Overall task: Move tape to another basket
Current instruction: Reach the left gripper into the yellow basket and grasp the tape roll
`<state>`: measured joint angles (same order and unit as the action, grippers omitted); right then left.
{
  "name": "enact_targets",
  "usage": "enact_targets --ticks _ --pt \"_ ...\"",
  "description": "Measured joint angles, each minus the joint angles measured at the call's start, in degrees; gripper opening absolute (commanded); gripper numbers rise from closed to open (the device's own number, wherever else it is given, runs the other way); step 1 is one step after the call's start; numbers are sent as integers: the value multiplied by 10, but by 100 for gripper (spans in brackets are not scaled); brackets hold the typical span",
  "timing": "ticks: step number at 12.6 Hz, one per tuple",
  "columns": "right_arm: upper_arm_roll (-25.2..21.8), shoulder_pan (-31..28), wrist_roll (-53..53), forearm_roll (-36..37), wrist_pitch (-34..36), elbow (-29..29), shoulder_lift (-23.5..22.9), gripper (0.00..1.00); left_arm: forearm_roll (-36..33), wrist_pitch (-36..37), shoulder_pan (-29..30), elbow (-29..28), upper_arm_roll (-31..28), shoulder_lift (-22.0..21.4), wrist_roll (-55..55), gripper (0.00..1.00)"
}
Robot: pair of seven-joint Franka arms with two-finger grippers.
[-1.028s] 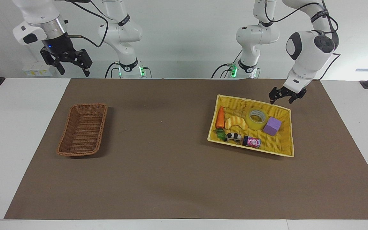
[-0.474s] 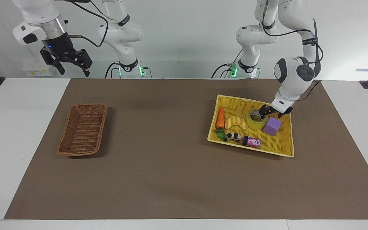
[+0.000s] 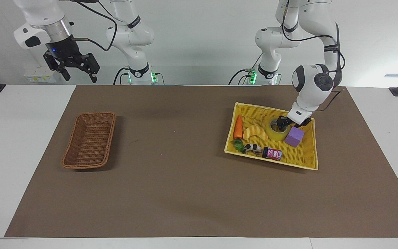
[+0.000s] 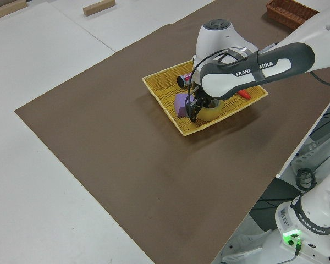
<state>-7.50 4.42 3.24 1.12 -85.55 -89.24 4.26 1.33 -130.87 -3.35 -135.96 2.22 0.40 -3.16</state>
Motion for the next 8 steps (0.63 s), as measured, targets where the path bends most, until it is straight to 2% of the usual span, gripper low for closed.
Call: enact_targets --ticks 3,8 --pt "0 0 0 0 0 0 0 100 1 66 -3 34 -1 2 -12 0" --pt "0 0 0 0 0 0 0 100 1 138 -2 100 -5 5 -16 0"
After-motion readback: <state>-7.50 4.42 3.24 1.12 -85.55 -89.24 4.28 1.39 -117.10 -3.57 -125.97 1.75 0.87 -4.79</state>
